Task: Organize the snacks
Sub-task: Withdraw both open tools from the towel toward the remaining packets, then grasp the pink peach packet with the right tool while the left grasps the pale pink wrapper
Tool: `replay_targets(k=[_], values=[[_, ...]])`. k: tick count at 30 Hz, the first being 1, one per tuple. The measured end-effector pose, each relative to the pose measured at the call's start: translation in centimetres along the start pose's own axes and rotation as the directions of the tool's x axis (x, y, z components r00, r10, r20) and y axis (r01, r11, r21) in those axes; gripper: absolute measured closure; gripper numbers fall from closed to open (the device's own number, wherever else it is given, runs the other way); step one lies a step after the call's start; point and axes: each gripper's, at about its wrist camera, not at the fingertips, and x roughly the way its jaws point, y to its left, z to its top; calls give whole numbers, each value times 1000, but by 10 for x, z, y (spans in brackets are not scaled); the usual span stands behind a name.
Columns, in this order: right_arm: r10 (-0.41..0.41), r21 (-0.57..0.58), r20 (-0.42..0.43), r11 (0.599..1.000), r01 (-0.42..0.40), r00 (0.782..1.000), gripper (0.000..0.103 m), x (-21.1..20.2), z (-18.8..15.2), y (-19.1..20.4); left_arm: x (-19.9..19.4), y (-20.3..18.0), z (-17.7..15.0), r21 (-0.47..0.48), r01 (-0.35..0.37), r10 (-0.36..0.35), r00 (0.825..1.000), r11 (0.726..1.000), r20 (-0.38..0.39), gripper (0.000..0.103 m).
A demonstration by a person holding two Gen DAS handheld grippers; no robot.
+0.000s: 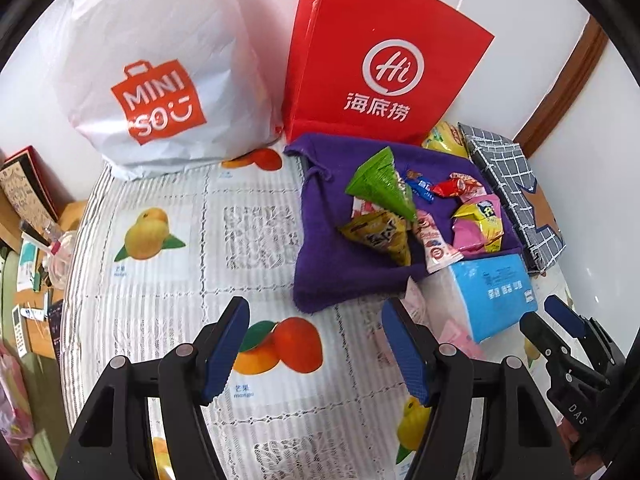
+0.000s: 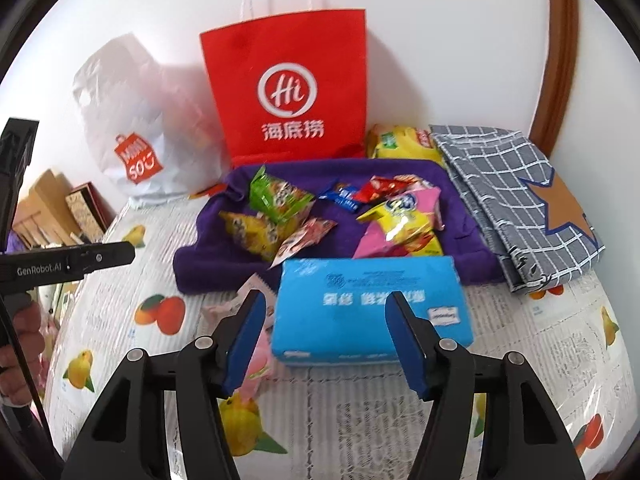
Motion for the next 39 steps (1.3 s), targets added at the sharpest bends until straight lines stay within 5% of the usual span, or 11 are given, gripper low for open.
replay_targets(k=[15, 31, 33, 36, 39], values=[[64, -101, -74, 992, -72, 995, 42, 14, -32, 45, 9, 57, -15, -98, -33, 30, 999, 995, -29, 36], [140, 76, -190, 989, -127, 972, 42, 64, -53, 38, 18, 52, -28, -63, -34, 31, 999, 997, -44, 36], [164, 99, -159, 984, -149, 974, 49, 67, -53, 39, 20, 49, -28, -54, -24, 22, 999, 998, -34, 36], [182, 114, -152, 980, -166, 971, 75, 74, -56, 37, 26, 42, -26, -41, -20, 18, 999, 999, -39, 37], [196, 121, -124, 976, -181, 973, 78, 66, -58, 31, 30, 29, -24, -19, 0, -1, 999, 1000, -40, 38]])
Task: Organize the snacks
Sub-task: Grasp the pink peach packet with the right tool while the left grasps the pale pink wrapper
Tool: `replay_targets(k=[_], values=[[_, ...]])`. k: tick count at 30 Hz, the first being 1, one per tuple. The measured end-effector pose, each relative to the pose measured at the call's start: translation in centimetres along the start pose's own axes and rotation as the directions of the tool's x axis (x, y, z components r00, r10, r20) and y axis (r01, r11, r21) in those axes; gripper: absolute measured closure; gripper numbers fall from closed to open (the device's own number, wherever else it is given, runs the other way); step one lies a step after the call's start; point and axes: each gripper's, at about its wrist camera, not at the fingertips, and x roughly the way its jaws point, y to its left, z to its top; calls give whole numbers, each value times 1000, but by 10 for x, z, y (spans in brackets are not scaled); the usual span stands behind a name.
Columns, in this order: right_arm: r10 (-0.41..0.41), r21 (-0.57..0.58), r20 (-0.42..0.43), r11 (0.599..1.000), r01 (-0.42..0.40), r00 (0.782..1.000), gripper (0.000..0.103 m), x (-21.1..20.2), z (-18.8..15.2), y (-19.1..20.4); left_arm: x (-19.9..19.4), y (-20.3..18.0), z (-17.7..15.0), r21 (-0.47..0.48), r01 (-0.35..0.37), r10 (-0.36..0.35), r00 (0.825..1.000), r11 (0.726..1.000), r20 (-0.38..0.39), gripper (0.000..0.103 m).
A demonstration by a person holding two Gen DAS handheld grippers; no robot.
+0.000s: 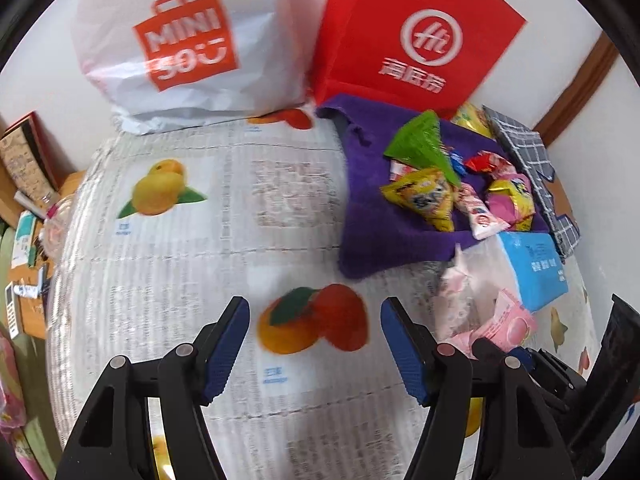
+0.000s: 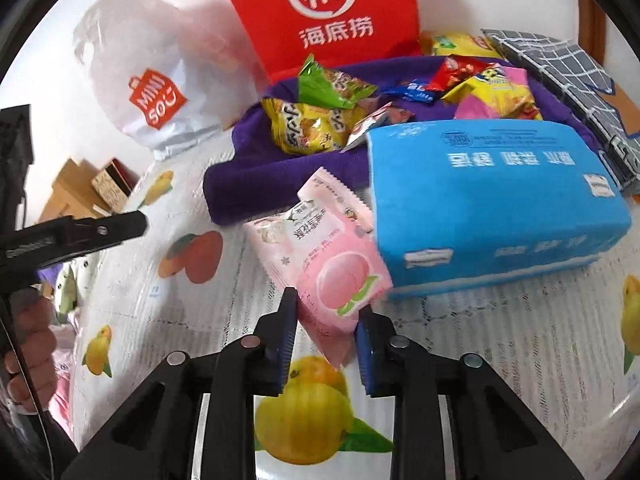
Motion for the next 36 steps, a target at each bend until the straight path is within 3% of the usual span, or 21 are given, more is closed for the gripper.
replay_targets(k=[7, 12, 15, 18, 20, 24, 25, 26, 32, 36], values=[[24, -81, -6, 996, -24, 1000, 78, -34, -14, -17, 17, -59, 9, 113, 49, -48, 999, 992, -12, 38], [11, -105, 15, 994, -9, 1000, 78, -57, -22, -50, 38, -93, 12, 177, 42, -34, 998, 983, -47, 38], [-49, -118, 31, 992, 52, 998, 78, -63, -28, -73, 52, -109, 13, 210, 33, -19, 998, 977, -67, 38], [-61, -98, 26, 993, 63, 998, 78, -67, -31, -94, 64, -118, 11, 232, 18, 0, 997, 972, -77, 38], [-71, -91, 30, 993, 73, 997, 78, -70, -32, -104, 73, -125, 7, 254, -6, 28, 996, 967, -84, 43], [-82, -77, 37, 993, 85, 996, 78, -71, -33, -113, 82, -132, -3, 278, 2, 25, 995, 961, -95, 63], [-80, -72, 38, 994, 82, 996, 78, -71, -33, -114, 79, -135, -7, 295, -3, 29, 996, 956, -83, 80], [-77, -68, 39, 995, 79, 996, 78, -72, -33, -114, 78, -136, -10, 300, 3, 25, 996, 954, -91, 86], [-74, -59, 54, 995, 77, 996, 78, -80, -37, -116, 59, -123, -23, 254, -2, 25, 996, 967, -89, 86], [-84, -46, 56, 995, 87, 995, 78, -86, -38, -116, 40, -112, -30, 193, 46, -29, 996, 980, -87, 86]])
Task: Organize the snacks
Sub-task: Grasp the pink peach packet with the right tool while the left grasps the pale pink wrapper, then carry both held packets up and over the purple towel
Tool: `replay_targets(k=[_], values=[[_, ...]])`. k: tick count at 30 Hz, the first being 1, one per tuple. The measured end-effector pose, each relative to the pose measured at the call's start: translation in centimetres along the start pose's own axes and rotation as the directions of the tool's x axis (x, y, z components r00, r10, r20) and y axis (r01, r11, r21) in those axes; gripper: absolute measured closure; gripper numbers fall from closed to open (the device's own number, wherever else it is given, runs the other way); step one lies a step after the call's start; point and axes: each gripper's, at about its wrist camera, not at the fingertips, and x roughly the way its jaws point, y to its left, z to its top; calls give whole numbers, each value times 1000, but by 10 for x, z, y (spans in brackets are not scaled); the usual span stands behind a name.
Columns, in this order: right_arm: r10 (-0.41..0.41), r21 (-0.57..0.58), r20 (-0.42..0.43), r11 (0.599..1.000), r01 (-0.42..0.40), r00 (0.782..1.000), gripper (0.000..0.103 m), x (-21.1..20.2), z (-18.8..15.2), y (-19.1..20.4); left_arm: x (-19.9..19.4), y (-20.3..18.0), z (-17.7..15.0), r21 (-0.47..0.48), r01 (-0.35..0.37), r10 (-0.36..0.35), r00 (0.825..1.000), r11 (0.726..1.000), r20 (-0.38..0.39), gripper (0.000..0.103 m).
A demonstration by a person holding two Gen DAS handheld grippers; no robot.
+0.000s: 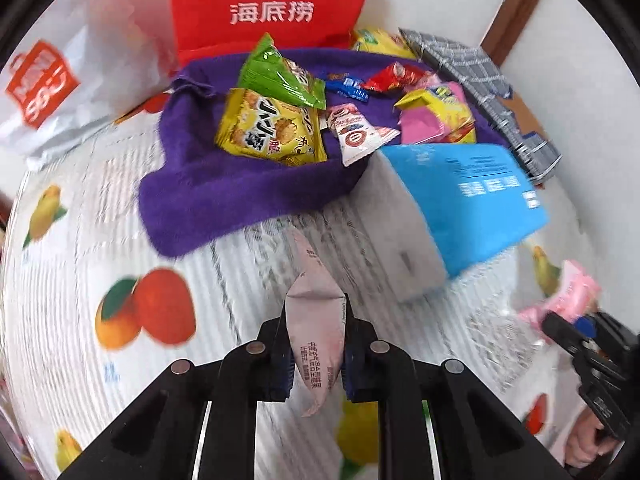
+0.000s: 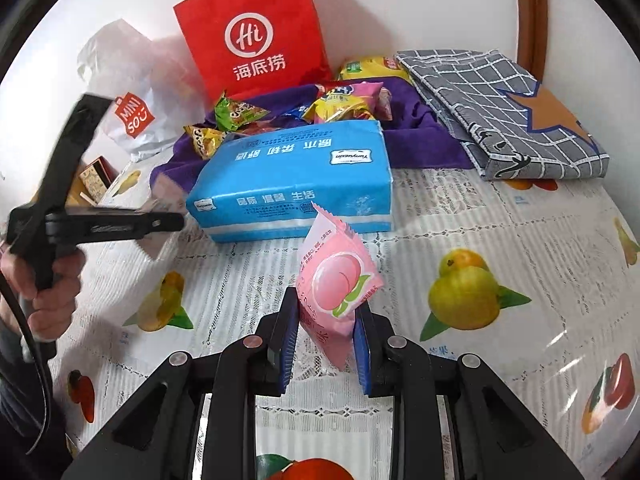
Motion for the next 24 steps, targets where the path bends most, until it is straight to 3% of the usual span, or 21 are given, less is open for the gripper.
replay_targets(k=[11, 24], values=[[-74, -26, 77, 997, 77, 994, 78, -34, 26, 6, -70, -34, -8, 31, 59, -62, 992, 998, 112, 86], [-117, -50, 179, 991, 128, 977, 78, -56, 96, 2, -101, -56, 31, 35, 63, -69, 979, 997, 192, 86]])
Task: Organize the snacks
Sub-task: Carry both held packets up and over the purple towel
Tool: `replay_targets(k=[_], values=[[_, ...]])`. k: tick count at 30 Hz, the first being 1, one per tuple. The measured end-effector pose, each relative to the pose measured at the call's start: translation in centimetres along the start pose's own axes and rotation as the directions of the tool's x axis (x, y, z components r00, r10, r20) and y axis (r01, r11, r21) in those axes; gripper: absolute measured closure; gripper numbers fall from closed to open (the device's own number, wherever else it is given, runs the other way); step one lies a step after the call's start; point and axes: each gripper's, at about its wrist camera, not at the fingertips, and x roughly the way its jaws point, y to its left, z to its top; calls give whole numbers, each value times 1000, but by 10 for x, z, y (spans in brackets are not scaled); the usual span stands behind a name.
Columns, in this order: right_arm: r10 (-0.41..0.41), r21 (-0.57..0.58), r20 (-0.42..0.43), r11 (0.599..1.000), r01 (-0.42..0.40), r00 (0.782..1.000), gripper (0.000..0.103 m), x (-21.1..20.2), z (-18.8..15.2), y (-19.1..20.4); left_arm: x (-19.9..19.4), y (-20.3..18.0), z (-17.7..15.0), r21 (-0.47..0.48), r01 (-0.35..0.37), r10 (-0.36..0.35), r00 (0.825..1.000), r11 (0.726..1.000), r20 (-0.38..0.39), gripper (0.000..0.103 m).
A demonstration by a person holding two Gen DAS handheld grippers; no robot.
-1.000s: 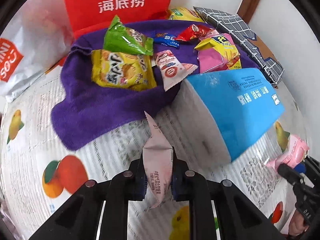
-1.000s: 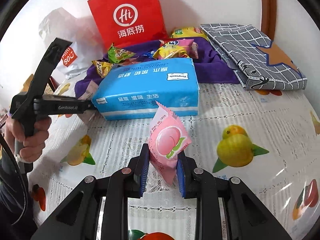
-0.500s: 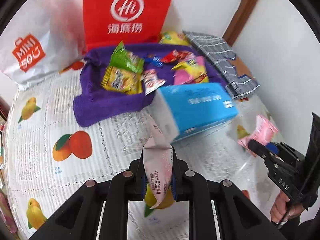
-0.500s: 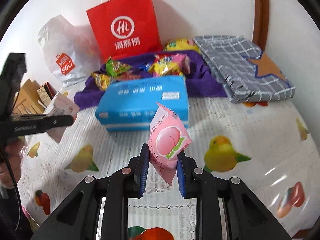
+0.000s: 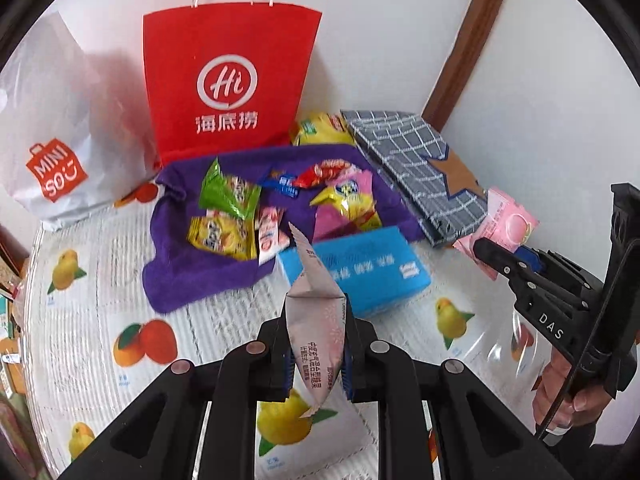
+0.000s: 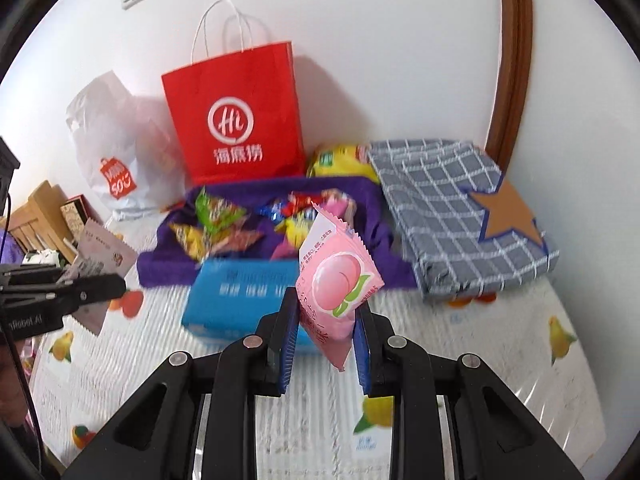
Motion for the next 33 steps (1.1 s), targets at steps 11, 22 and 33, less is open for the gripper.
replay_targets(k=[11, 22, 33], values=[[24, -14, 20, 1000, -24, 1000, 78, 25, 56, 1, 5, 11, 48, -26, -24, 25, 999, 999, 32, 86], [60, -13, 44, 998, -59, 997, 78, 51, 100, 3, 21, 22, 85, -55, -31, 33, 999, 998, 41, 86], [66, -4, 25, 998, -66, 997, 78, 95, 123, 9, 58, 41, 115, -57, -43, 44, 999, 997, 16, 86]])
